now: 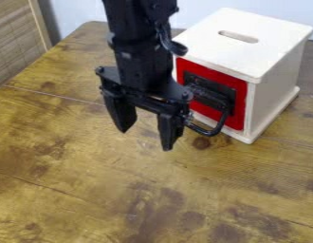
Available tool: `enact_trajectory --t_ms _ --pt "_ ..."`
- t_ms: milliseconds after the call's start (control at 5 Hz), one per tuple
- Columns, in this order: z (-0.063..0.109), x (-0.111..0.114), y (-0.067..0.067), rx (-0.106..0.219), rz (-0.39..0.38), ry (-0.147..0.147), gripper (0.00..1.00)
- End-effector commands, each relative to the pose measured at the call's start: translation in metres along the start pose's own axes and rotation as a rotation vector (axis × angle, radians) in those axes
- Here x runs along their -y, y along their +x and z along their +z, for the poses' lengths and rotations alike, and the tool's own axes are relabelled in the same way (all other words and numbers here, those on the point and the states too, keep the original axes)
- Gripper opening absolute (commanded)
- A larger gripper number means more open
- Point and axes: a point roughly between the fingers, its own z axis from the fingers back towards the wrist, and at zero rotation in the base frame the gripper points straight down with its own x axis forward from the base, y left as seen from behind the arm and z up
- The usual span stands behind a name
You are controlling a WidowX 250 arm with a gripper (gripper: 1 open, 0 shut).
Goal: Close the drawer
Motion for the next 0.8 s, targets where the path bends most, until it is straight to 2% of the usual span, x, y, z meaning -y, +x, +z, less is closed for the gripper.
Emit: enact_trajectory --t_ms 0,400,600 --pt "0.023 -0.003 0.002 0.086 0.019 0.004 1.00" --pt "0.034 -0.019 0.013 0.105 -0.006 -0.007 1.00" --pt "0.036 -0.039 0.021 0.097 -0.010 -0.007 1.00"
